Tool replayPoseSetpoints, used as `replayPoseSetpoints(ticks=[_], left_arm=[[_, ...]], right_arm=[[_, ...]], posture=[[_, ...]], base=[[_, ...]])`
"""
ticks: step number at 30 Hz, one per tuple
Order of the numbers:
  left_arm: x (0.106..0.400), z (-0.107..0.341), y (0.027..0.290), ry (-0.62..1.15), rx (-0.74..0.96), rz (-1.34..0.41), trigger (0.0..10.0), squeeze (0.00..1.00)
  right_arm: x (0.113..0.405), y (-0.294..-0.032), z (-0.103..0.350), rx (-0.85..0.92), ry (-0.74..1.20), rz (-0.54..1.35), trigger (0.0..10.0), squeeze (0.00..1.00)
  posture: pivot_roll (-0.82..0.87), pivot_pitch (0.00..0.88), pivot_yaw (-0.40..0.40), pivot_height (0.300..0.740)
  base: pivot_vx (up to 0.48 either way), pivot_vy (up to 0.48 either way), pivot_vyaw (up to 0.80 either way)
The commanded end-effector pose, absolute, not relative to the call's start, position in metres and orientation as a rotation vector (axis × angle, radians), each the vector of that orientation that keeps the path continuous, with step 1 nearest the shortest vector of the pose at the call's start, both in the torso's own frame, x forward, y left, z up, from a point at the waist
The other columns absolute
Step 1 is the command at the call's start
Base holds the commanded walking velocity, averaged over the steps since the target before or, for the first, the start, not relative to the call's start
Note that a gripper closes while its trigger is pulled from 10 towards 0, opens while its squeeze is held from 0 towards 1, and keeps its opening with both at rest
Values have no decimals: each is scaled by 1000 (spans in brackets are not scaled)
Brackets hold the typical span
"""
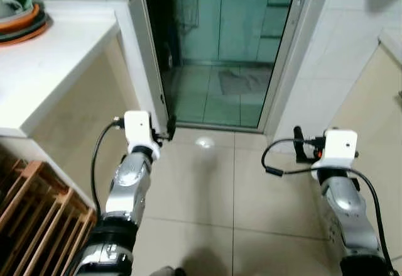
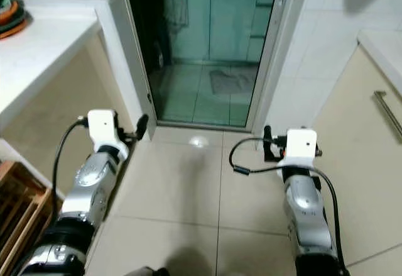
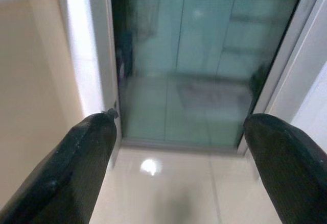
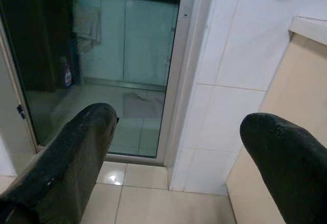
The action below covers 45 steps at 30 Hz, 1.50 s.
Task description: Restocking fridge
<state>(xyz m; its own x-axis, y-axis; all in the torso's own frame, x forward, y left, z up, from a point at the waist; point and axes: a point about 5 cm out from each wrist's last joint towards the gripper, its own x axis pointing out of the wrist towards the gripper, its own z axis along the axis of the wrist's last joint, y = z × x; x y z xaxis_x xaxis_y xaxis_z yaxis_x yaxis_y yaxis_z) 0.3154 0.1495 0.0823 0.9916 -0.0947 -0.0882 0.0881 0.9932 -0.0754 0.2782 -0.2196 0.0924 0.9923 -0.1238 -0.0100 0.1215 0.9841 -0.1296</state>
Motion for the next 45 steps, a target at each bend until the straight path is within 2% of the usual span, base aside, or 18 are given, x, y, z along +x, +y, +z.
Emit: replayPoseSetpoints(ticks=[1,2,6,9,13,15,29,41,45], left_arm=[[308,70,152,189,-31,-112,10000,0],[298,61,155,274,-7,-139,10000,0],[288,58,159,326,11,-150,10000,0],[289,65,155,288,-23,-149,10000,0],[303,87,136,162,-78,-172,10000,0],[304,90,134,153,-80,-179,10000,0],[311,97,126,148,-60,-230,10000,0],[302,72,145,264,-123,-126,10000,0],[299,74,145,252,-103,-138,10000,0]], right_arm=[[279,-218,91,-78,25,-131,10000,0],[277,-218,88,-36,33,-140,10000,0],[275,-214,85,-9,48,-125,10000,0],[277,-213,86,5,42,-131,10000,0],[284,-219,89,127,35,-209,10000,0],[285,-220,90,148,36,-219,10000,0],[285,-218,93,110,16,-219,10000,0],[289,-208,95,125,8,-159,10000,0],[293,-203,99,114,4,-123,10000,0]], posture=[[-190,0,35,740],[-186,0,28,740],[-181,0,21,740],[-176,0,10,740],[-167,0,0,740],[-171,0,2,740],[-189,0,33,740],[-170,0,21,740],[-140,0,0,740]], base=[[0,0,0],[0,0,0],[0,0,0],[0,0,0],[0,0,0],[0,0,0],[459,0,0],[461,0,0],[0,0,0]])
